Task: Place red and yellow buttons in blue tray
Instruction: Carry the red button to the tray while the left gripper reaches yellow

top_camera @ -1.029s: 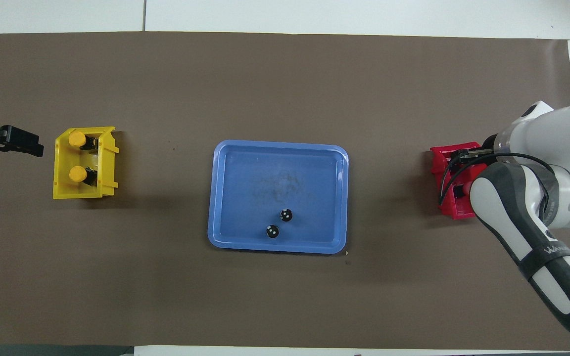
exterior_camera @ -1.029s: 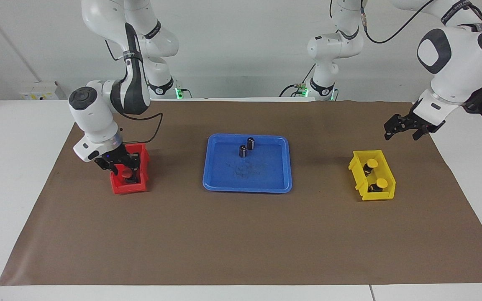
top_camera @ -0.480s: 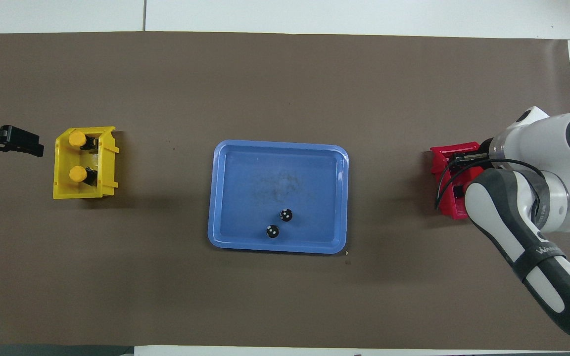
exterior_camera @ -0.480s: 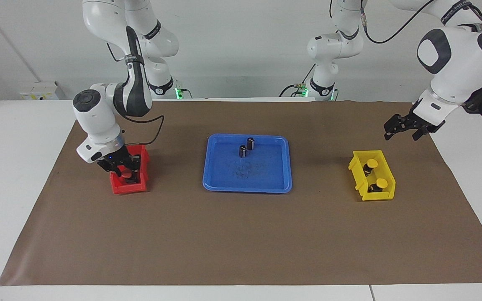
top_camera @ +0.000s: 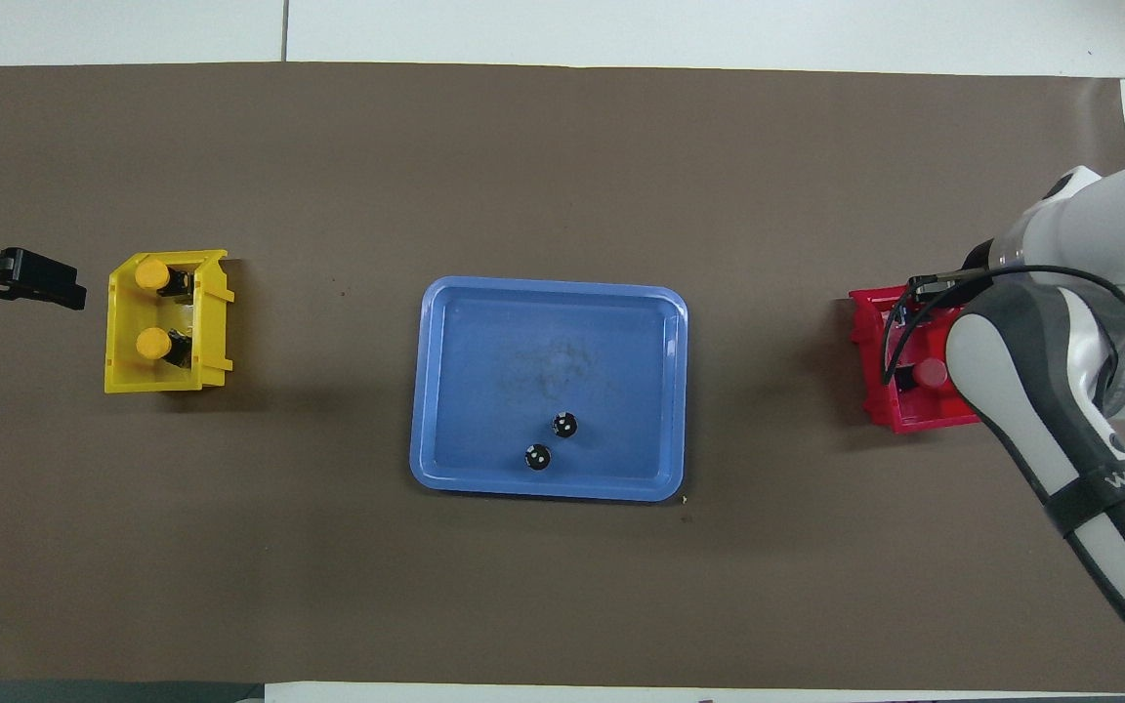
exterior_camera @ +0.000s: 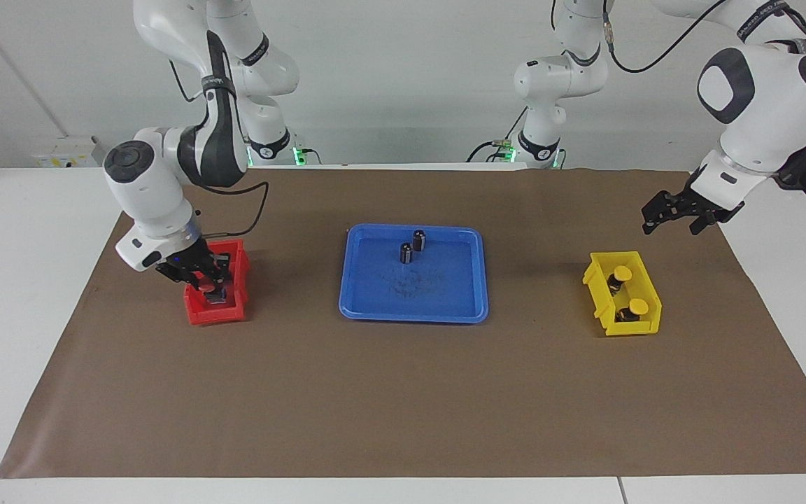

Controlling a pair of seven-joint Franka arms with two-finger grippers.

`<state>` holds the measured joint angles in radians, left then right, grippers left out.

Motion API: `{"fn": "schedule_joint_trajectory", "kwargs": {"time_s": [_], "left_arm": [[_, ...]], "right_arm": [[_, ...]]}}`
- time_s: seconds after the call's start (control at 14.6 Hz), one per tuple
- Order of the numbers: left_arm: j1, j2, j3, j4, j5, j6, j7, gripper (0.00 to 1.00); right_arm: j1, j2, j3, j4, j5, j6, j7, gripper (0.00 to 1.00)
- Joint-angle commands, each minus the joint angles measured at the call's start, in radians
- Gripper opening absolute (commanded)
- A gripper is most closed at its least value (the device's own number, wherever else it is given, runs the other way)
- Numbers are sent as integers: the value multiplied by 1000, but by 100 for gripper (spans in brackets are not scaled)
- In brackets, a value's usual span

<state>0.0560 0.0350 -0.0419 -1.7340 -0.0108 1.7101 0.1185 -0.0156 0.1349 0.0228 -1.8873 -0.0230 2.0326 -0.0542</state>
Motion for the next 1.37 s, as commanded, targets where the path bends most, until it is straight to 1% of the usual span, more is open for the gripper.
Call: {"fn": "schedule_joint_trajectory", "kwargs": {"time_s": [0.0, 0.07, 0.14, 0.21, 0.27, 0.34, 0.48, 0.55, 0.62, 0.69, 0.75, 0.82, 0.96, 1.1, 1.3], "left_arm": [[-15, -14, 2, -24, 20, 52, -6, 100], [-13, -15, 1, -57, 20, 137, -10, 100], [-18, -6, 1, -96, 20, 210, -13, 100], [-28, 32, -1, -101, 20, 271, -19, 100], [-41, 87, 1, -96, 14, 325, -37, 98], [-41, 124, -1, -96, 9, 376, -52, 94], [-41, 175, -1, -98, 9, 437, -57, 83], [-41, 184, -1, -99, 9, 451, -59, 79], [-41, 195, -1, -104, 9, 451, -57, 75], [-38, 197, -1, -113, 9, 453, -57, 71], [-33, 197, -1, -114, 9, 453, -57, 68], [-30, 197, -1, -119, 9, 453, -57, 65], [-28, 197, -1, -125, 9, 453, -57, 64], [-27, 198, -1, -148, 9, 477, -56, 64], [-24, 195, -1, -174, 9, 496, -56, 64]], "right_arm": [[98, 116, 5, 265, 9, -141, 170, 19], [158, 139, 5, 307, 17, -144, 274, 18], [233, 147, 3, 316, 32, -126, 366, 16], [285, 150, 3, 313, 32, -86, 452, 16], [334, 157, 3, 306, 29, -50, 518, 17], [394, 172, 3, 294, 31, -11, 583, 17], [478, 189, 3, 269, 22, 35, 698, 18], [527, 221, 3, 269, 14, 61, 738, 19], [555, 247, 2, 267, -3, 80, 763, 19], [568, 265, 3, 266, -35, 86, 767, 20], [572, 287, 3, 263, -46, 116, 767, 20], [572, 292, 3, 245, -49, 135, 767, 20], [575, 285, 5, 208, -48, 162, 772, 20], [600, 281, 5, 191, -48, 164, 780, 20], [612, 270, 3, 142, -46, 215, 810, 24]]}}
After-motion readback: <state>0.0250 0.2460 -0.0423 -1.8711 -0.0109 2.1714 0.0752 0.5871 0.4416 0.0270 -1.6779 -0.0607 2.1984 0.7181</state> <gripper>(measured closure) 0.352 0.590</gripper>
